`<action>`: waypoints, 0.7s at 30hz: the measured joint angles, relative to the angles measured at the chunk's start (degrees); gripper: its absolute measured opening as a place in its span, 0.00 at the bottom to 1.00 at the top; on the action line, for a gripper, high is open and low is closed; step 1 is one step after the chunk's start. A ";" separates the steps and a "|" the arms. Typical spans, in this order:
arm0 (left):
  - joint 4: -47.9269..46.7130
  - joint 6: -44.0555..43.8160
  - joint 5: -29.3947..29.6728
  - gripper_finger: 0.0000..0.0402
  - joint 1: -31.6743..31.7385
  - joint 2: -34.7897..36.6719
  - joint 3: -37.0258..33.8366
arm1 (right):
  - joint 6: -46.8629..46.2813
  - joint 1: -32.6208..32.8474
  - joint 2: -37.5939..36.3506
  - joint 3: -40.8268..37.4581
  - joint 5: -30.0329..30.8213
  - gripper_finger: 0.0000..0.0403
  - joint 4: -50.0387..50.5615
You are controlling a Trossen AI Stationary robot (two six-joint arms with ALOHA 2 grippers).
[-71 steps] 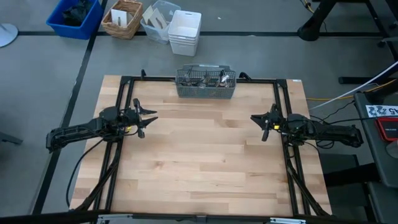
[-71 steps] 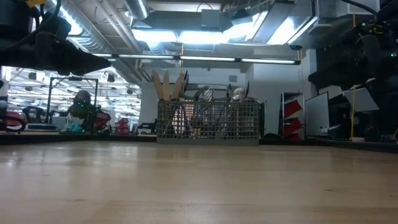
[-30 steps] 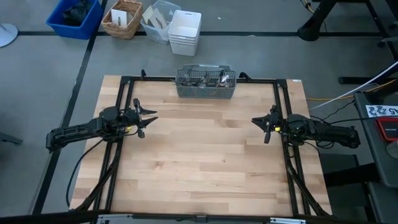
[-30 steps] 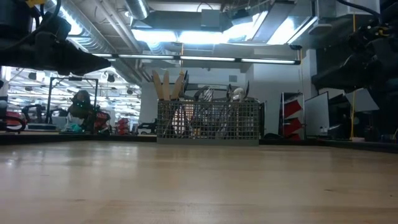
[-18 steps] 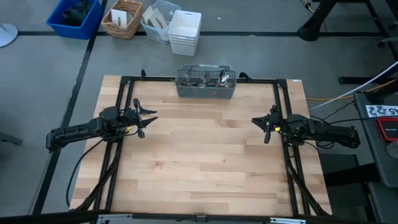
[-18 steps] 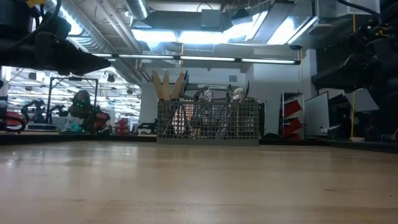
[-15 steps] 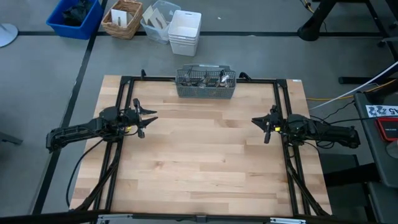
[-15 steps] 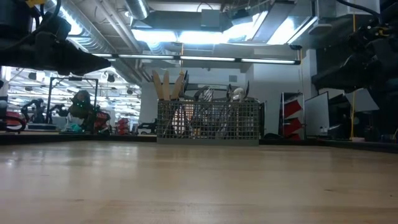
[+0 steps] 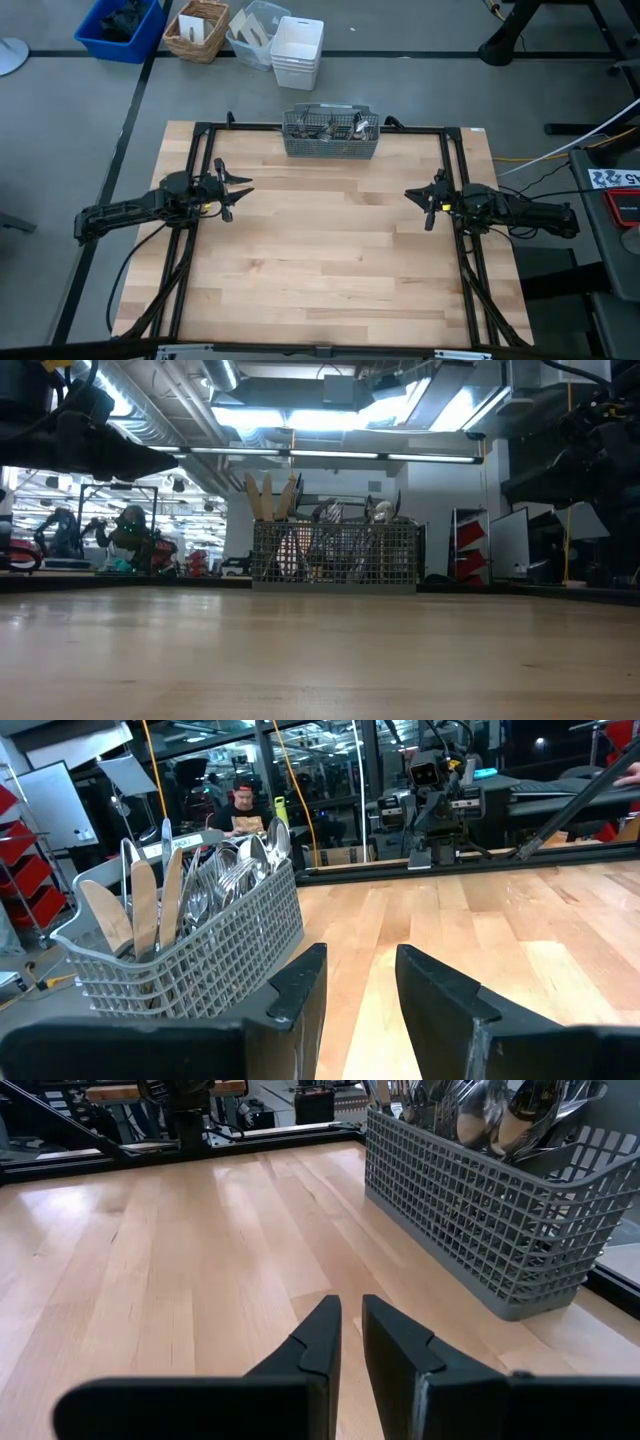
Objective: Sort silverware
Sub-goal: Return to Home Position
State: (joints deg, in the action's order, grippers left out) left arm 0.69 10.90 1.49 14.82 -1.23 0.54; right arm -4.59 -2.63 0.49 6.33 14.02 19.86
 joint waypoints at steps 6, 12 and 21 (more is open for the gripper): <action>0.00 0.00 0.01 0.29 -0.01 0.00 0.00 | 0.00 0.00 0.00 0.00 0.00 0.12 0.02; 0.00 0.00 0.01 0.29 -0.01 0.00 0.00 | 0.00 0.00 0.00 -0.02 0.01 0.12 0.02; 0.00 0.00 0.01 0.29 -0.01 0.00 0.00 | 0.01 0.02 0.00 -0.04 0.00 0.12 0.02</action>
